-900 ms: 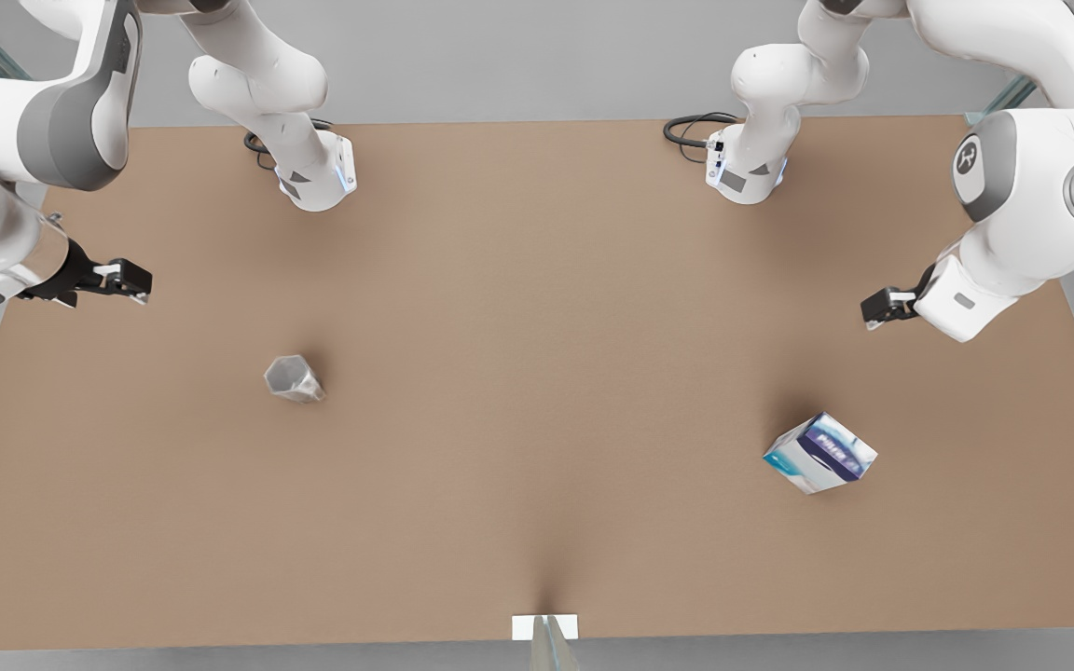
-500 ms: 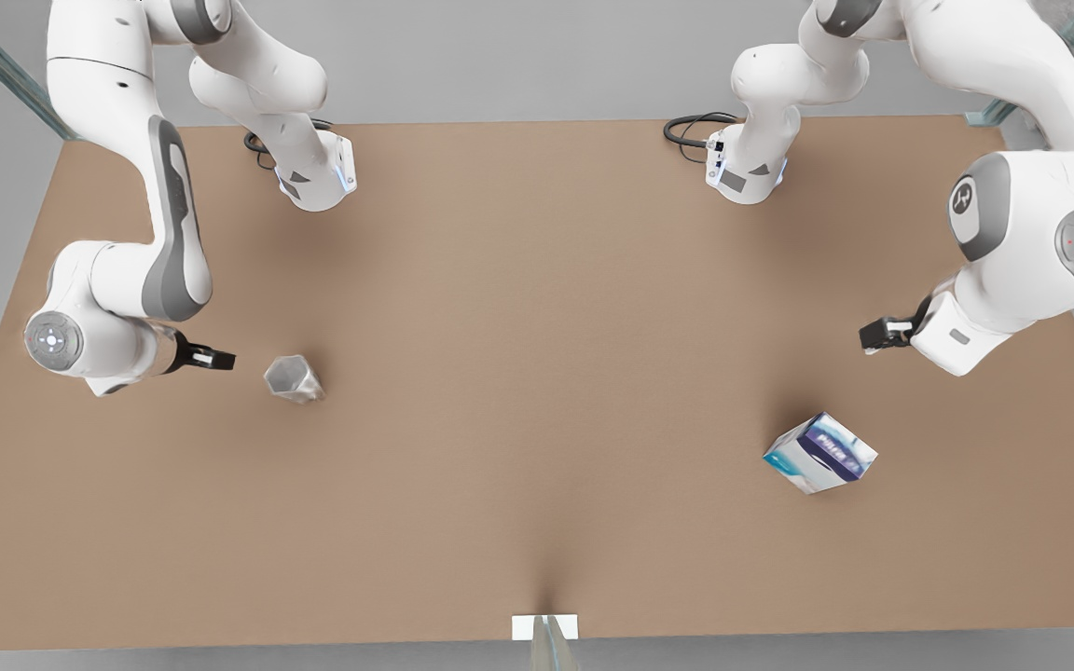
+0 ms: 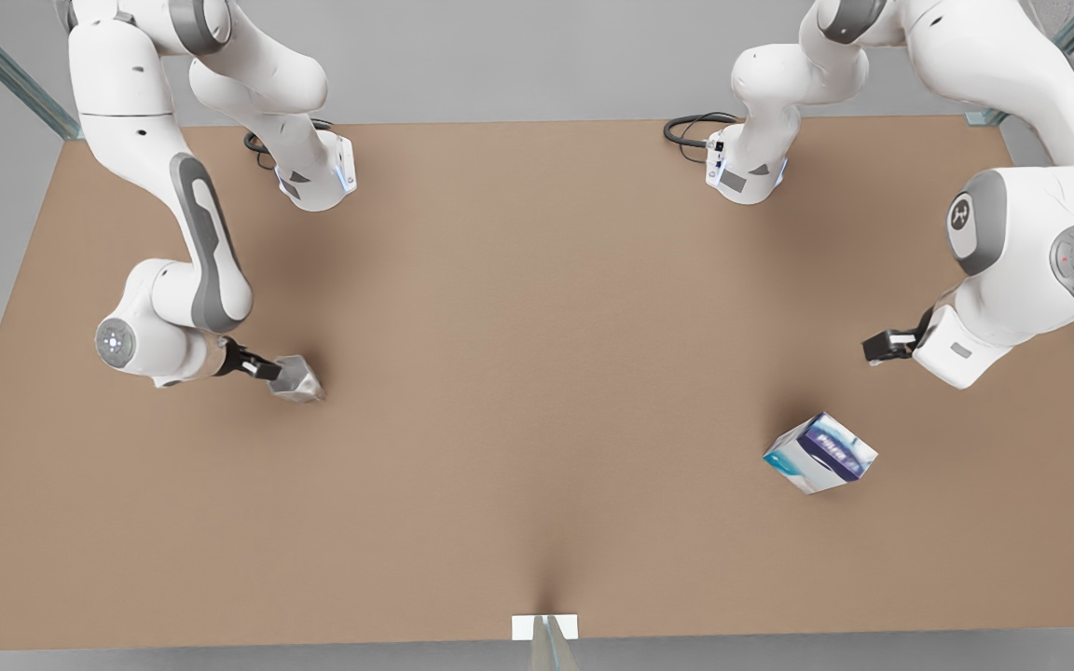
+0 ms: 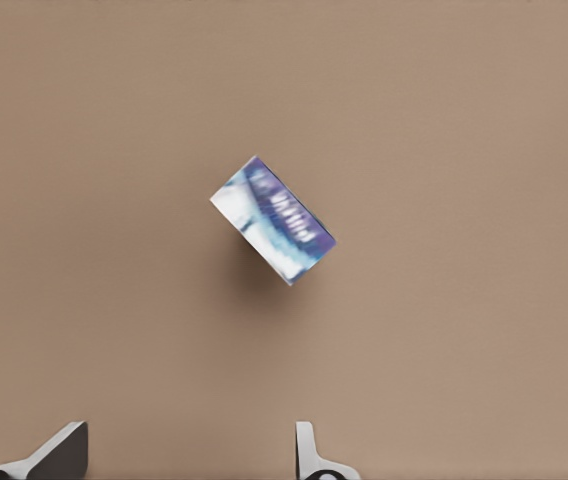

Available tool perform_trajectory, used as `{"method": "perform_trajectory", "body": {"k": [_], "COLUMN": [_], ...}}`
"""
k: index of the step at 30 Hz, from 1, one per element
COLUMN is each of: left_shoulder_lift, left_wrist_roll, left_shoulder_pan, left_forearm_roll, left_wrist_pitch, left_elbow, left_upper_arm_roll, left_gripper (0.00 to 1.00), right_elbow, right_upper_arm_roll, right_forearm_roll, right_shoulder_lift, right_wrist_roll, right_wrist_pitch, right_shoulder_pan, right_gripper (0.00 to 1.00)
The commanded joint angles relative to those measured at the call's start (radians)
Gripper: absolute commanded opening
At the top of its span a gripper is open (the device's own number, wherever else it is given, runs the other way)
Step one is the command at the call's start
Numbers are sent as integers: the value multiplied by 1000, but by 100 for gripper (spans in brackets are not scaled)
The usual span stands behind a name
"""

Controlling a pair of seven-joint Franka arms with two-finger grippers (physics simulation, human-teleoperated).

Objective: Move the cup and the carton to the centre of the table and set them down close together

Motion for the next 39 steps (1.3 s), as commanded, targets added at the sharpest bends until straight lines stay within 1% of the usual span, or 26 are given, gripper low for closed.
{"method": "perform_trajectory", "body": {"k": [1, 17, 18, 19, 20, 21, 23, 25, 27, 28, 30, 31, 32, 35, 37, 39], "left_shoulder_lift": [0, -11, -11, -12, -12, -4, 3, 28, 39, 46, 57, 65, 81, 89, 126, 120], "left_wrist_roll": [0, -41, -132, -141, -216, -369, -489, -578, -707, -742, -791, -801, -801, -785, -778, -756], "left_shoulder_pan": [-1, 1, -8, 4, 18, 16, 26, 27, 26, 24, 26, 22, 12, -4, -7, -13], "left_forearm_roll": [0, -2, 0, -6, -14, -15, -14, -15, -12, -11, -14, -14, -15, -14, -26, -35], "left_wrist_pitch": [0, -3, -4, 2, 5, 47, 94, 94, 146, 163, 195, 195, 193, 164, 150, 121], "left_elbow": [0, 2, 3, 15, 20, 18, 18, 20, 20, 25, 23, 18, 17, 20, 18, 21], "left_upper_arm_roll": [0, 0, -2, 1, 1, 3, 3, 2, 3, 3, 3, 2, -5, -6, -6, -6], "left_gripper": [100, 100, 100, 100, 100, 100, 100, 100, 100, 100, 100, 100, 100, 100, 100, 100], "right_elbow": [0, 8, 8, 8, 8, 6, 8, 9, 11, 14, 17, 18, 18, 28, 28, 26], "right_upper_arm_roll": [1, 2, 2, 2, 2, 2, 2, 2, 2, 2, 2, 2, 2, 2, 2, 2], "right_forearm_roll": [1, 45, 53, 59, 60, 60, 59, 59, 59, 59, 59, 59, 59, 59, 59, 57], "right_shoulder_lift": [6, 102, 104, 101, 101, 101, 102, 114, 122, 128, 130, 130, 128, 130, 133, 137], "right_wrist_roll": [0, -3, -5, -9, -12, -18, -26, -35, -35, -35, -35, -35, -35, -35, -35, -35], "right_wrist_pitch": [0, 52, 51, 42, 39, 35, 37, 45, 48, 49, 48, 48, 49, 49, 51, 51], "right_shoulder_pan": [0, 8, 6, 5, 2, 2, 5, 8, 17, 19, 16, 16, 16, 14, 17, 19], "right_gripper": [100, 100, 95, 72, 56, 42, 39, 39, 37, 35, 26, 26, 23, 22, 22, 22]}}
